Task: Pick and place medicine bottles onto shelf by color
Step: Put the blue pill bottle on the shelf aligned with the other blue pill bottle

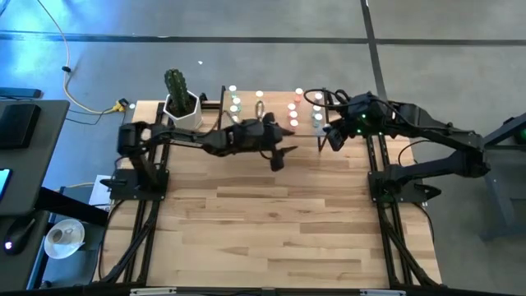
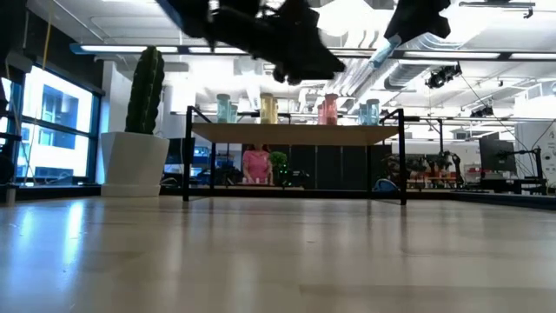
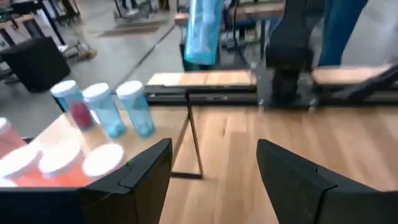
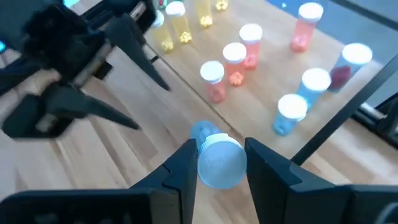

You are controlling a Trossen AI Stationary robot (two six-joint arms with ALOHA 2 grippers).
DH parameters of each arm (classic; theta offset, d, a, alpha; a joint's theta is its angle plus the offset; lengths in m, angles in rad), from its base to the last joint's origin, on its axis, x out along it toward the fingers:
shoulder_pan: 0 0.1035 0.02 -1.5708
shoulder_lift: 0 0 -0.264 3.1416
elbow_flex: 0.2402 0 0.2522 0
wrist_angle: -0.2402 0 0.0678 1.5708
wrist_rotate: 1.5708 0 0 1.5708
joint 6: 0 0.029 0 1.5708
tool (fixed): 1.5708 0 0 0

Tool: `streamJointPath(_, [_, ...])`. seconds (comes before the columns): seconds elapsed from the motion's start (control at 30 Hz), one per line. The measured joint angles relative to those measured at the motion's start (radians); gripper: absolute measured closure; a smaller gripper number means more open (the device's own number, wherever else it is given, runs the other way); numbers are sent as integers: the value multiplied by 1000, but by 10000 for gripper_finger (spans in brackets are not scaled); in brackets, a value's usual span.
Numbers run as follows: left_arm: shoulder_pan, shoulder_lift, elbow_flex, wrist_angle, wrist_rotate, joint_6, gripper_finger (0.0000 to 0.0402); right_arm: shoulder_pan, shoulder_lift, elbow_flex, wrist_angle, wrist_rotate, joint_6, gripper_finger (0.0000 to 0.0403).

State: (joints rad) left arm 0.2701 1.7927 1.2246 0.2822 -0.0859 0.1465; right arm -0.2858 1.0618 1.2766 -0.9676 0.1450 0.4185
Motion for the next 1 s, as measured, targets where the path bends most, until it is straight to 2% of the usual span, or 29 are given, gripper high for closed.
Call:
streamJointPath(0.2, [13,-147,-262,201,47,-94,176,-36,54,92,-41,-1,-90,299])
streamJointPath(0.4, [13,-285,-461,404,38,-134,176,-57,206,241,-191,4,-178,299])
streamJointPath(0.63, [18,-372,-519,427,29,-93,176,-55,385,372,-384,11,-200,299])
streamJointPath(1.0, [18,-379,-523,418,28,-83,176,-55,528,417,-457,68,-218,299])
